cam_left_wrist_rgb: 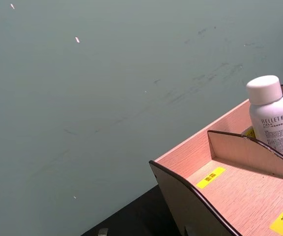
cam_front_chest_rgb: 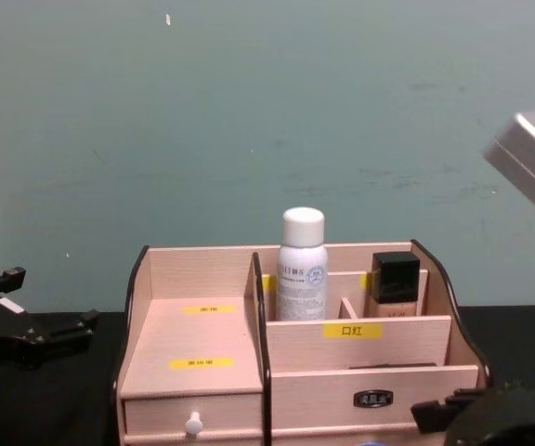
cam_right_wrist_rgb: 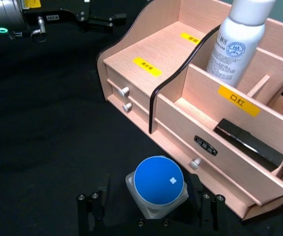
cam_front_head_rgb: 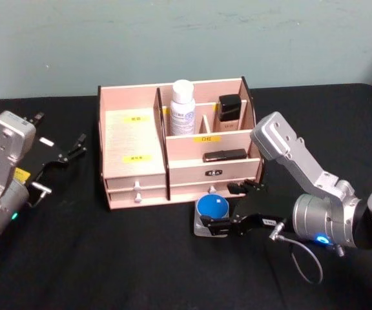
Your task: Pick up the facial cleanser and watermelon frost from the table and place them into the tiered storage box.
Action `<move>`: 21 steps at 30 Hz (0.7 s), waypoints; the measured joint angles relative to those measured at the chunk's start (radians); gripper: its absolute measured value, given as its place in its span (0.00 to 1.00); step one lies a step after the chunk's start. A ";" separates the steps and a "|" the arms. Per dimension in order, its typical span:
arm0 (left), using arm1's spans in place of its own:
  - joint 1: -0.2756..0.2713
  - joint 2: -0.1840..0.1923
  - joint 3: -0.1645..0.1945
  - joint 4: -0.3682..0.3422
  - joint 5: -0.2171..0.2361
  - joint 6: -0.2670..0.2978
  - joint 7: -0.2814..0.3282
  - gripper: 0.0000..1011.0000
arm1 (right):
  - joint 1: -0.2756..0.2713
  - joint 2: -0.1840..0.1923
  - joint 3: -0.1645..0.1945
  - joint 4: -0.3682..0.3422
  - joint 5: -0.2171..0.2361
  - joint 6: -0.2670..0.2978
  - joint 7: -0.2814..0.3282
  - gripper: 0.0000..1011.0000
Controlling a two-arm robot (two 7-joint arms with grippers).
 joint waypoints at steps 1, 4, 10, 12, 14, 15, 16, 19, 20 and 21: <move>0.000 0.000 0.000 0.000 0.000 0.000 0.000 1.00 | -0.002 0.000 0.001 -0.001 0.000 0.001 0.000 0.99; 0.000 0.000 0.000 0.000 0.000 0.000 0.000 1.00 | -0.007 0.000 0.002 0.000 0.000 0.002 0.000 0.99; 0.000 0.000 0.000 0.000 0.000 0.000 0.000 1.00 | -0.010 -0.007 0.002 0.017 -0.004 -0.001 0.005 0.99; 0.000 0.000 0.000 0.000 0.000 0.000 0.000 1.00 | -0.010 -0.010 0.002 0.024 -0.005 -0.003 0.006 0.99; 0.000 0.000 0.000 0.000 0.000 0.000 0.000 1.00 | -0.009 -0.014 0.002 0.034 -0.006 -0.007 0.009 0.99; 0.000 0.000 0.000 0.000 0.000 0.000 0.000 1.00 | -0.008 -0.017 0.000 0.040 -0.007 -0.009 0.011 0.99; 0.000 0.000 0.000 0.000 0.000 0.000 0.000 1.00 | -0.007 -0.019 0.000 0.043 -0.007 -0.009 0.012 0.99; 0.000 0.000 0.000 0.000 0.000 0.000 0.000 1.00 | -0.001 -0.025 -0.005 0.058 -0.010 -0.012 0.018 0.99; 0.000 0.000 0.000 0.000 0.000 0.000 0.000 1.00 | 0.004 -0.028 -0.008 0.065 -0.012 -0.014 0.021 0.99; 0.000 0.000 0.000 0.000 0.000 0.000 0.000 1.00 | 0.005 -0.030 -0.010 0.068 -0.012 -0.014 0.023 0.99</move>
